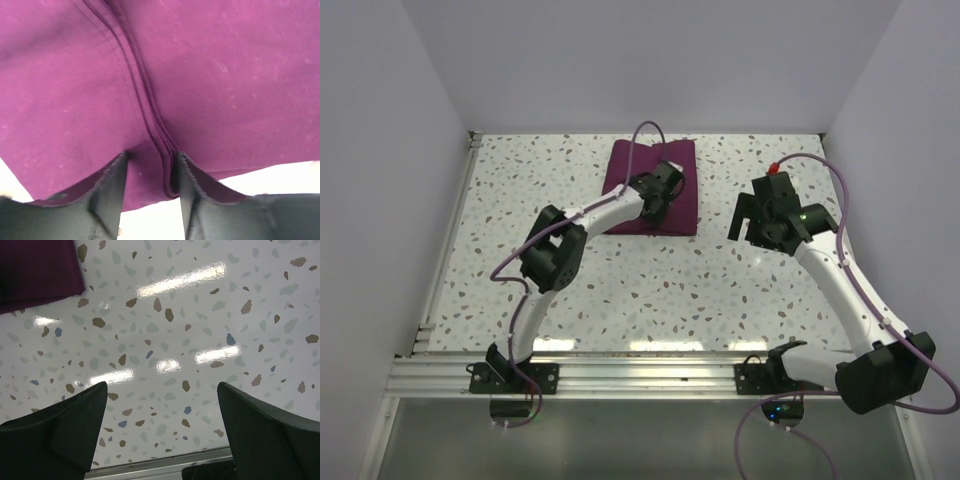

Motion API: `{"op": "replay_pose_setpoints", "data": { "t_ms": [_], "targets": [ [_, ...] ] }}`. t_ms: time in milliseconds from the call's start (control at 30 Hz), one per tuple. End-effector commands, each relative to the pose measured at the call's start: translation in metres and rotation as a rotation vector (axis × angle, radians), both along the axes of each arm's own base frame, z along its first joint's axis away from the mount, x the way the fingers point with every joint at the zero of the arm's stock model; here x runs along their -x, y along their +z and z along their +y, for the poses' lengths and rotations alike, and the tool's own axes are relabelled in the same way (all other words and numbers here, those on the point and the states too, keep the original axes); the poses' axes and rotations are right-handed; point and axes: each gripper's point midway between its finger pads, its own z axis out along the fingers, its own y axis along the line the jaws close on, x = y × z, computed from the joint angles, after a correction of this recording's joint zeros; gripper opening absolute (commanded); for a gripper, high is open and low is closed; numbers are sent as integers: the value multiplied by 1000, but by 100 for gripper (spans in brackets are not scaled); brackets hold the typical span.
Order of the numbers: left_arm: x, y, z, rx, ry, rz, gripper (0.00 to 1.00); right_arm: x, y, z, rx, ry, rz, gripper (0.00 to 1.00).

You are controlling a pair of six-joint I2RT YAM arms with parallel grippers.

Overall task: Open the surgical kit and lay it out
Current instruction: Open the surgical kit at the center of the board.

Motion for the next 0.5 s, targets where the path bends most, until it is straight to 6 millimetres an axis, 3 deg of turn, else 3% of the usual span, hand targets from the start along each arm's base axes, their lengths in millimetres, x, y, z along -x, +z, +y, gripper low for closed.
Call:
{"op": "replay_pose_setpoints", "data": {
  "t_ms": [0,67,100,167,200,333,467],
  "targets": [
    [-12,10,11,-63,36,-41,43,-6,16,0,16,28,-40,95],
    [-11,4,15,-84,45,-26,36,-6,15,-1,24,32,-40,95],
    [-11,4,15,-90,46,-26,26,-6,16,-1,26,35,-42,95],
    [-10,5,16,-89,51,-23,14,-6,17,-2,33,37,-44,95],
    [-10,7,14,-83,51,-26,2,-6,17,-2,34,38,-44,95],
    [-16,34,8,-39,58,-63,0,-7,16,-2,36,44,-46,95],
    [-32,84,5,41,81,-143,0,-16,22,3,23,57,-64,95]
  ]
}}
